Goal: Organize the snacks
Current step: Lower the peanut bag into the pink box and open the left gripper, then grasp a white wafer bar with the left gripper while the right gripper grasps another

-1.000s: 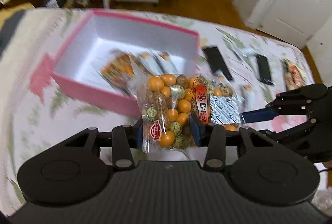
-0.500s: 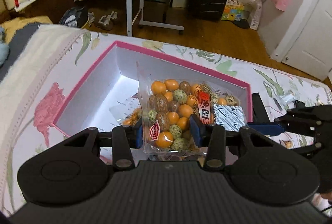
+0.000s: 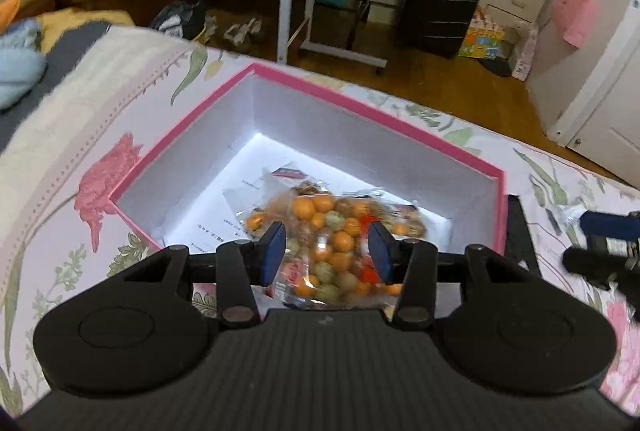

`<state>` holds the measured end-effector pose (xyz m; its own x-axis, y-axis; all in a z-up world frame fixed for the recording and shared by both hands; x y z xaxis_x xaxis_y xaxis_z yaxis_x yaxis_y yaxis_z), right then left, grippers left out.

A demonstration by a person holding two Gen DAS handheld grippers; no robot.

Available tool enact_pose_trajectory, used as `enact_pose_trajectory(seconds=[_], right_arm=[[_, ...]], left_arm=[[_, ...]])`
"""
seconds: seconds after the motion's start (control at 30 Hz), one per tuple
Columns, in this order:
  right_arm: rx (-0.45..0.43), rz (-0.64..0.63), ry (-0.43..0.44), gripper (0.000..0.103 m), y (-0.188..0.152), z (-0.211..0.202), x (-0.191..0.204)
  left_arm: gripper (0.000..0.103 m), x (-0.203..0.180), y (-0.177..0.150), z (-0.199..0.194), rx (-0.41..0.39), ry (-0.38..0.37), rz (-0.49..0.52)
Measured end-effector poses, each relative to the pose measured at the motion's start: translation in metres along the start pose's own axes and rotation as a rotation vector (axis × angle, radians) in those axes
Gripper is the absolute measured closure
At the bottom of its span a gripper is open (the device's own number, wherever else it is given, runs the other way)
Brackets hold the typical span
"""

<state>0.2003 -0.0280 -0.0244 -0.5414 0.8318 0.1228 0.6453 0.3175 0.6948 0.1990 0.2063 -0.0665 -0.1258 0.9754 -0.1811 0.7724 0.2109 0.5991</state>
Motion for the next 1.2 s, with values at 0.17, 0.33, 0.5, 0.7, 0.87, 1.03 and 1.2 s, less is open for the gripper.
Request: enact_pose_trajectory(seconds=[0.17,0.33,0.5,0.7,0.87,1.03,1.2], right_arm=[[-0.032,0.072,-0.024,0.040,-0.030,-0.046,-0.029],[-0.032,0.058,-0.088,0.038,-0.063,-0.069,-0.038],[0.006,0.137,-0.101,0.038,-0.105,-0.064,-0.053],[0.013,0.205,-0.136,0.038,-0.146,-0.038,-0.059],[0.019,0.174,-0.168,0.038,-0.160,-0.013,-0.057],[0.048,0.143,-0.214,0.038,-0.169,0.016,-0.056],[0.058,0.088,-0.302,0.037,-0.180,0.031,-0.048]], left_arm=[[0.059,-0.046,-0.013,-0.030,-0.006,-0.075,0.082],[0.059,-0.100,-0.032,-0.037,0.069,-0.197,0.123],[0.059,-0.147,-0.058,-0.021,0.120,-0.251,0.139],[0.059,-0.179,-0.087,0.039,0.231,-0.224,0.039],[0.059,-0.191,-0.102,0.080,0.181,-0.148,0.008],[0.055,-0.196,-0.115,0.091,0.090,-0.104,0.028],[0.048,-0.195,-0.123,0.108,0.118,-0.085,0.021]])
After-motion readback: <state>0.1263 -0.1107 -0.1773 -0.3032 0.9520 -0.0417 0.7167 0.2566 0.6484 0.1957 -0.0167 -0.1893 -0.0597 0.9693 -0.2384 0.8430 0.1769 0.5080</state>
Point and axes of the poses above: each gripper's, at about its wrist camera, not at the fingertips, and z roughly the way its jaws point, x to its left, y to its top, the point moved 1 cm from there along z, roughly the way its jaws point, and after that the axes turned 6 degrees about -z, right-handed, at the moved point
